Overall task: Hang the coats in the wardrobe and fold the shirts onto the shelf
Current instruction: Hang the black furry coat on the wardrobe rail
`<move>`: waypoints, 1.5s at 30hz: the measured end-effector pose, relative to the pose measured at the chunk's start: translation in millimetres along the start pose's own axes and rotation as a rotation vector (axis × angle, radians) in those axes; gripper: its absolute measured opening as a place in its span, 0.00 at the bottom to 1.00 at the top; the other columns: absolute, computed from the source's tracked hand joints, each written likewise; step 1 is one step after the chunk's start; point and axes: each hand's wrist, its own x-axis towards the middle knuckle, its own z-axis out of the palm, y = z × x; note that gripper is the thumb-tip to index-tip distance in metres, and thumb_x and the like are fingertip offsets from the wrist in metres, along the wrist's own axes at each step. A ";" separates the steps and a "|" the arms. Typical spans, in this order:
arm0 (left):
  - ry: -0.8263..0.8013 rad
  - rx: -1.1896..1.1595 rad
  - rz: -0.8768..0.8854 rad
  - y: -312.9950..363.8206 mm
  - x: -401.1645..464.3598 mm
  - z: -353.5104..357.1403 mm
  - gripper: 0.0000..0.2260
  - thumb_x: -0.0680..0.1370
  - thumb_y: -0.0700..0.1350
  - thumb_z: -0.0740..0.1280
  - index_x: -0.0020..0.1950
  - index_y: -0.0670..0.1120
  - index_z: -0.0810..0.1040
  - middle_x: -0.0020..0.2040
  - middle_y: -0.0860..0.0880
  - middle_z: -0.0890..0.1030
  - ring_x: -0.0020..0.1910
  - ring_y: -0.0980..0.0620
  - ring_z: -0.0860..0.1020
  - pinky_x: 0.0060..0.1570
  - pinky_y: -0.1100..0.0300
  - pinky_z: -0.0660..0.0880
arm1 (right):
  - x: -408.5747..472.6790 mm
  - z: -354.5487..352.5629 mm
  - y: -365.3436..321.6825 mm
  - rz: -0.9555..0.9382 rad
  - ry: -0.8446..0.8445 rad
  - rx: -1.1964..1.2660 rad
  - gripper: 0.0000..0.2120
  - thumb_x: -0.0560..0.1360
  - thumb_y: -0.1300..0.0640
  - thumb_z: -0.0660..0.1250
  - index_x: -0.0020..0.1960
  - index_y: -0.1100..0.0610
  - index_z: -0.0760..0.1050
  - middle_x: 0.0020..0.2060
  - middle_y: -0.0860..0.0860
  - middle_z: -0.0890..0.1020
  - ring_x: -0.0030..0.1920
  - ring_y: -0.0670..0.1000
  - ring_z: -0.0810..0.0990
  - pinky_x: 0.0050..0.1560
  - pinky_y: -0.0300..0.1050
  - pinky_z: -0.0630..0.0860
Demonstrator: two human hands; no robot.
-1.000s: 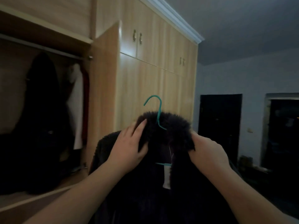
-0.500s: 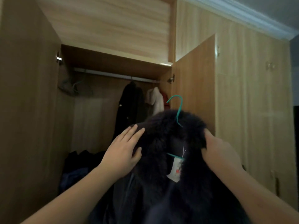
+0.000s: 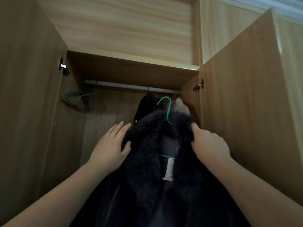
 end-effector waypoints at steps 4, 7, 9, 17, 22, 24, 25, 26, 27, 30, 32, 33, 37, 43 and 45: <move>0.023 0.049 -0.035 -25.2 47.4 33.0 0.28 0.80 0.57 0.57 0.79 0.58 0.52 0.80 0.53 0.54 0.78 0.52 0.52 0.75 0.52 0.56 | 58.0 48.2 -1.8 -0.030 -0.052 0.056 0.26 0.80 0.54 0.57 0.75 0.43 0.53 0.49 0.51 0.81 0.35 0.54 0.72 0.37 0.48 0.69; 0.066 0.060 -0.031 -45.8 82.3 51.5 0.27 0.80 0.58 0.56 0.78 0.60 0.51 0.80 0.55 0.53 0.78 0.54 0.51 0.74 0.51 0.58 | 103.3 78.0 -12.3 -0.075 -0.021 0.065 0.26 0.80 0.55 0.56 0.74 0.42 0.53 0.48 0.50 0.81 0.38 0.55 0.74 0.38 0.50 0.71; 0.080 0.054 -0.023 -60.5 101.5 63.2 0.27 0.80 0.57 0.56 0.78 0.60 0.51 0.79 0.56 0.52 0.78 0.54 0.50 0.74 0.50 0.59 | 130.9 91.7 -21.1 -0.078 -0.014 0.072 0.25 0.80 0.55 0.57 0.74 0.41 0.54 0.49 0.51 0.81 0.38 0.54 0.74 0.37 0.49 0.71; 0.142 0.075 0.045 -134.7 191.0 114.9 0.27 0.80 0.59 0.55 0.78 0.61 0.51 0.79 0.56 0.53 0.78 0.52 0.52 0.74 0.48 0.59 | 227.7 146.8 -51.3 -0.013 0.023 -0.072 0.18 0.79 0.58 0.57 0.66 0.44 0.63 0.54 0.52 0.76 0.52 0.55 0.77 0.40 0.50 0.70; 0.165 0.076 0.066 -182.4 244.2 132.2 0.27 0.80 0.60 0.54 0.77 0.62 0.50 0.79 0.57 0.53 0.78 0.53 0.51 0.74 0.49 0.59 | 280.8 176.5 -96.3 0.023 -0.028 -0.117 0.24 0.81 0.59 0.55 0.75 0.43 0.57 0.51 0.53 0.78 0.44 0.53 0.74 0.40 0.50 0.75; 0.166 0.073 0.077 -198.9 260.8 136.3 0.27 0.80 0.60 0.54 0.77 0.62 0.50 0.79 0.57 0.53 0.78 0.53 0.51 0.74 0.49 0.59 | 301.9 185.4 -108.1 0.024 -0.024 -0.148 0.24 0.81 0.59 0.54 0.75 0.43 0.57 0.50 0.52 0.79 0.36 0.51 0.71 0.33 0.47 0.70; 0.168 0.069 0.085 -206.7 267.8 138.6 0.27 0.80 0.60 0.54 0.77 0.62 0.50 0.79 0.57 0.52 0.78 0.54 0.51 0.74 0.50 0.58 | 312.4 188.9 -112.5 0.033 -0.008 -0.164 0.25 0.81 0.60 0.52 0.75 0.43 0.57 0.52 0.52 0.80 0.37 0.52 0.72 0.32 0.47 0.69; 0.171 0.067 0.095 -214.0 274.2 141.3 0.27 0.80 0.60 0.54 0.78 0.62 0.50 0.79 0.58 0.52 0.78 0.54 0.50 0.74 0.50 0.58 | 322.5 192.7 -116.0 0.044 0.013 -0.174 0.25 0.81 0.61 0.51 0.75 0.43 0.58 0.54 0.52 0.80 0.40 0.54 0.75 0.34 0.48 0.72; 0.170 0.066 0.103 -220.4 279.8 144.2 0.26 0.81 0.60 0.54 0.78 0.62 0.49 0.79 0.58 0.52 0.78 0.54 0.50 0.74 0.50 0.57 | 332.4 196.5 -118.2 0.052 0.031 -0.179 0.25 0.80 0.61 0.49 0.74 0.43 0.59 0.55 0.53 0.80 0.44 0.56 0.77 0.39 0.50 0.76; 0.169 0.049 0.120 -237.4 295.3 153.8 0.26 0.81 0.60 0.54 0.77 0.63 0.49 0.79 0.58 0.52 0.78 0.55 0.49 0.74 0.52 0.56 | 358.1 205.7 -123.1 0.057 0.039 -0.176 0.26 0.79 0.63 0.48 0.73 0.45 0.61 0.53 0.53 0.79 0.47 0.58 0.79 0.46 0.56 0.80; 0.156 0.014 0.133 -245.4 302.8 161.4 0.26 0.81 0.60 0.54 0.77 0.63 0.49 0.79 0.59 0.51 0.78 0.56 0.49 0.74 0.52 0.56 | 371.3 209.6 -127.4 0.055 0.039 -0.183 0.27 0.79 0.64 0.49 0.75 0.45 0.58 0.50 0.53 0.79 0.44 0.57 0.78 0.43 0.55 0.81; 0.140 -0.005 0.139 -248.5 305.2 165.7 0.26 0.81 0.60 0.54 0.77 0.63 0.49 0.79 0.59 0.51 0.78 0.56 0.48 0.74 0.52 0.56 | 376.3 212.0 -129.6 0.052 0.044 -0.187 0.28 0.79 0.65 0.49 0.76 0.45 0.57 0.50 0.53 0.79 0.43 0.56 0.78 0.43 0.55 0.80; 0.199 -0.003 0.160 -258.3 314.5 183.7 0.26 0.81 0.60 0.54 0.77 0.63 0.49 0.79 0.59 0.51 0.78 0.56 0.49 0.74 0.52 0.57 | 396.5 224.4 -142.0 0.032 0.037 -0.203 0.28 0.80 0.65 0.49 0.77 0.46 0.57 0.49 0.54 0.78 0.39 0.55 0.75 0.39 0.52 0.77; 0.223 -0.015 0.165 -270.1 330.0 206.9 0.26 0.80 0.60 0.53 0.77 0.63 0.50 0.79 0.59 0.53 0.77 0.56 0.50 0.73 0.51 0.59 | 420.1 243.9 -148.0 -0.017 0.059 -0.223 0.23 0.81 0.61 0.50 0.74 0.47 0.63 0.58 0.54 0.78 0.49 0.57 0.78 0.42 0.53 0.78; 0.229 -0.033 0.156 -274.4 333.3 214.6 0.25 0.80 0.60 0.53 0.77 0.63 0.51 0.79 0.59 0.53 0.77 0.56 0.51 0.73 0.50 0.61 | 425.7 251.9 -147.2 -0.018 0.045 -0.231 0.23 0.82 0.60 0.51 0.74 0.45 0.63 0.58 0.53 0.78 0.48 0.57 0.78 0.40 0.51 0.77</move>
